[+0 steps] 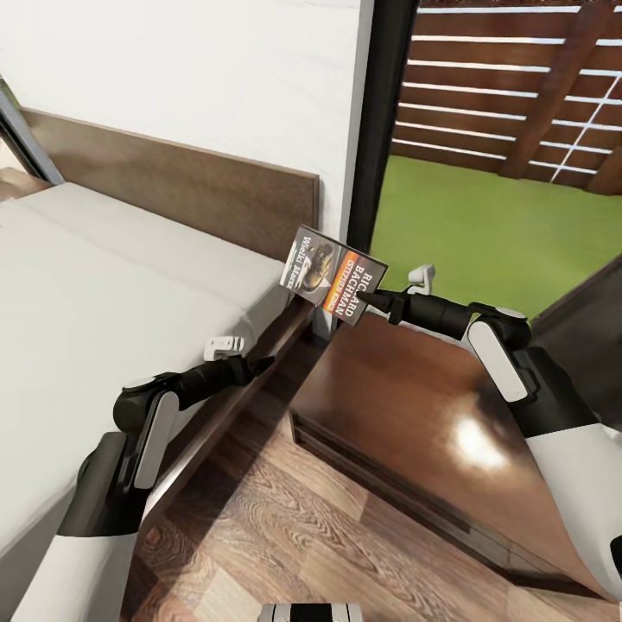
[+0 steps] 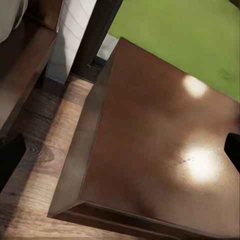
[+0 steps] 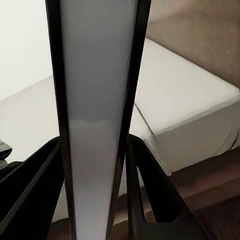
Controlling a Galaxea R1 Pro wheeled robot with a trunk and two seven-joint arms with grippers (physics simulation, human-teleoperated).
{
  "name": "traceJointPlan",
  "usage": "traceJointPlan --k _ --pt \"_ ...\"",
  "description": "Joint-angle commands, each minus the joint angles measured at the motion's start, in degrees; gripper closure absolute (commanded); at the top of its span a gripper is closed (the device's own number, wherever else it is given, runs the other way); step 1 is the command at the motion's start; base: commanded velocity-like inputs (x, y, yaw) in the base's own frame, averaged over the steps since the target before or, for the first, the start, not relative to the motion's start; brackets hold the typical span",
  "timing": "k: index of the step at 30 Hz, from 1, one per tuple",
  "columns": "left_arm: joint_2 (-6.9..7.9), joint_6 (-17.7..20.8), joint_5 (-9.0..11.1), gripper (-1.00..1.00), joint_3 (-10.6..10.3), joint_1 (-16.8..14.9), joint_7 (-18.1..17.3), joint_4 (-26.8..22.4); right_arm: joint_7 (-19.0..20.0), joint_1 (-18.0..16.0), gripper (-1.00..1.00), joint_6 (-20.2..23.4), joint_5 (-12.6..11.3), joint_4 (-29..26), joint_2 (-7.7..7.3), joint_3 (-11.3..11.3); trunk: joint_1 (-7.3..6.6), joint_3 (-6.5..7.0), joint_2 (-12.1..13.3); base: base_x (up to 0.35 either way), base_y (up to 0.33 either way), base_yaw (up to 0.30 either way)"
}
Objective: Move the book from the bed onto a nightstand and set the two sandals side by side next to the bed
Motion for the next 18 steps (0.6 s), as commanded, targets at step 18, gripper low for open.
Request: traceJointPlan --k 18 --pt "0.01 0.3 0.1 -1.00 0.0 0.0 -0.1 0.0 -0.1 0.0 1.00 0.4 -0.6 0.1 -0.05 0.1 3.94 -1.59 -7.3 -0.074 0.000 0.000"
